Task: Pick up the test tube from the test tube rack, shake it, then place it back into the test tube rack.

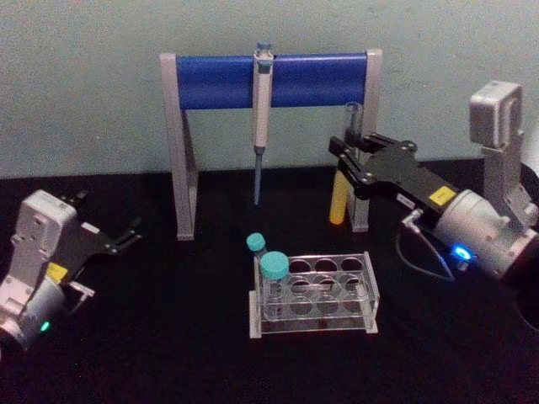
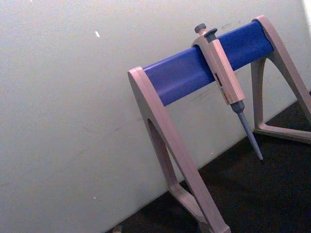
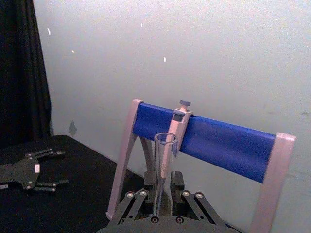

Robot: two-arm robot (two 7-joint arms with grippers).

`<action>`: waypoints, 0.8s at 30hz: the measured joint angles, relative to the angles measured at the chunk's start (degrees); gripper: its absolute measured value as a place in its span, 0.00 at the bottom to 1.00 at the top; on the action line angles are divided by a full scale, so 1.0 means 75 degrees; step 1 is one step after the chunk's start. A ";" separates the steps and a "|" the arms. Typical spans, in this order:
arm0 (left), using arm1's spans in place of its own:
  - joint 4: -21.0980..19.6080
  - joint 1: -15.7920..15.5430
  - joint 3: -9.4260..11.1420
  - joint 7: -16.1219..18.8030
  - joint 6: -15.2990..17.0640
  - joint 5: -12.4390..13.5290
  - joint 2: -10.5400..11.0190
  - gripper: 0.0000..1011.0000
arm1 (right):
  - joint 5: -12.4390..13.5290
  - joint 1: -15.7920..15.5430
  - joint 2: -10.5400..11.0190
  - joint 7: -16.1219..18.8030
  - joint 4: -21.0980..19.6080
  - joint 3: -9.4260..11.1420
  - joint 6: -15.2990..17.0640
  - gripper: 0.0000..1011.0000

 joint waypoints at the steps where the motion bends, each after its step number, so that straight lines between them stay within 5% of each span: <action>1: 0.0000 0.0000 0.0000 0.0000 0.0000 0.0000 0.0000 0.99 | -0.0001 -0.0047 0.0035 -0.0004 -0.0064 0.0023 0.0000 0.24; 12: 0.0000 0.0000 0.0000 0.0000 0.0000 0.0000 0.0000 0.99 | 0.0223 -0.0690 0.0411 0.0325 -0.0769 0.0055 0.0168 0.24; 24: 0.0000 0.0000 0.0000 0.0000 0.0000 0.0000 0.0000 0.99 | 0.0313 -0.0066 -0.0056 0.0400 -0.0245 -0.0358 0.0025 0.24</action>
